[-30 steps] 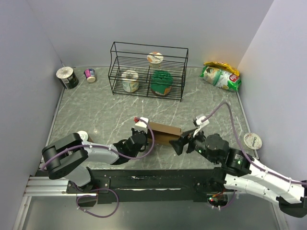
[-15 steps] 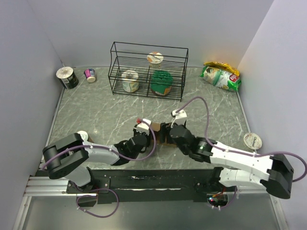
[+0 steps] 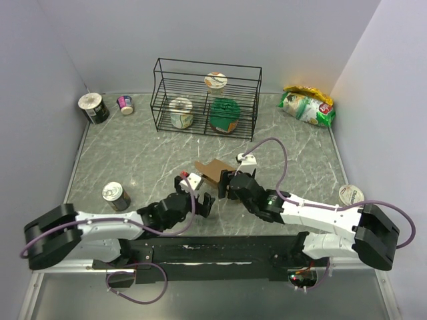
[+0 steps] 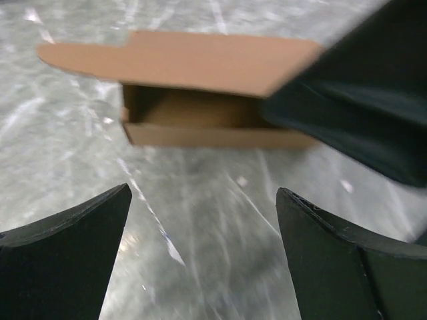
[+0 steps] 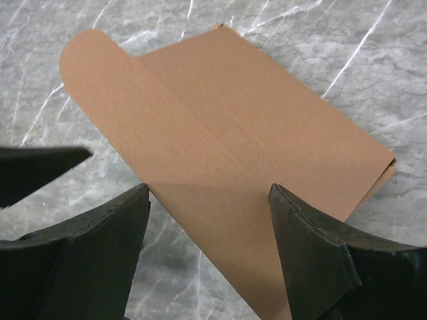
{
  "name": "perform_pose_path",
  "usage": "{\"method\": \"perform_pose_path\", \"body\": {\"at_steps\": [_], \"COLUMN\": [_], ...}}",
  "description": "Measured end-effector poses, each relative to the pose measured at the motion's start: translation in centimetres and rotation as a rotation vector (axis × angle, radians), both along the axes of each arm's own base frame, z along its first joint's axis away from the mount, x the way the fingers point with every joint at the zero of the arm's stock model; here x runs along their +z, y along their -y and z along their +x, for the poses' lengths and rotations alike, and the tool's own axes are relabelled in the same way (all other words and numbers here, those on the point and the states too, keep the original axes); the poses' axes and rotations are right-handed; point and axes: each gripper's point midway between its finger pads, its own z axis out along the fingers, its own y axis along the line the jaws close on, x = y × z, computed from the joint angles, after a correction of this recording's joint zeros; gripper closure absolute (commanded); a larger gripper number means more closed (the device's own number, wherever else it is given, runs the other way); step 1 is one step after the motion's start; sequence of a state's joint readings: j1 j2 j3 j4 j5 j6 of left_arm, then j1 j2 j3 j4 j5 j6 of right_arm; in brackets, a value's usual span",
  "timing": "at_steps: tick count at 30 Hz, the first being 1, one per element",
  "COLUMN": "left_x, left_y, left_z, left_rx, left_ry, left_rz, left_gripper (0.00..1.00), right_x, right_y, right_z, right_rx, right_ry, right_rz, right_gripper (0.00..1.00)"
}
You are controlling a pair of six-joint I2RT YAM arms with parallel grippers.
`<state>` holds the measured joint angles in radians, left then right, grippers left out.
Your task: Fold the paper box
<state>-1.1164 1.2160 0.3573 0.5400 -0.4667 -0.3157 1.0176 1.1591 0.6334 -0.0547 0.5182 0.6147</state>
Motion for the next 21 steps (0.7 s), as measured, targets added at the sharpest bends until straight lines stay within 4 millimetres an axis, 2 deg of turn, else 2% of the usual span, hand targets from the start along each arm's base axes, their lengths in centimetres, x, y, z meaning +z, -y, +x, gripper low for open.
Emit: {"method": "perform_pose_path", "body": {"at_steps": [4,6,8,10,12,16,19,21], "left_x": [1.2,2.9,5.6,7.5,9.8,12.6,13.1,12.4], "left_y": [-0.1,0.1,0.1,-0.7,-1.9,-2.9,-1.5,0.1], "left_z": [-2.3,-3.2,-3.7,-2.3,0.3,4.4,7.0,8.3], "left_rx": [-0.115,-0.162,-0.203,-0.177,-0.119,-0.082,-0.117,-0.16], "left_ry": [-0.017,-0.015,-0.004,-0.004,-0.013,-0.045,-0.106,-0.161], "left_rz": [-0.058,-0.119,-0.209,-0.267,-0.328,-0.4,-0.397,-0.373], "left_gripper": [0.04,0.04,0.04,0.04,0.04,0.04,0.04,0.01], "right_x": [-0.5,-0.8,-1.2,-1.8,-2.9,-3.8,-3.8,-3.9], "right_y": [0.0,-0.1,-0.1,0.0,0.3,0.6,0.6,0.6], "right_z": [0.2,0.1,0.1,0.0,-0.3,-0.6,-0.6,-0.6], "right_rx": [0.0,0.004,0.006,0.009,0.011,0.014,0.013,0.013], "right_ry": [-0.011,-0.016,-0.021,-0.034,-0.057,-0.075,-0.076,-0.076], "right_rz": [0.014,0.019,0.018,0.007,-0.017,-0.036,-0.037,-0.037], "right_gripper": [0.21,0.21,0.22,0.21,0.22,0.22,0.22,0.22]}}
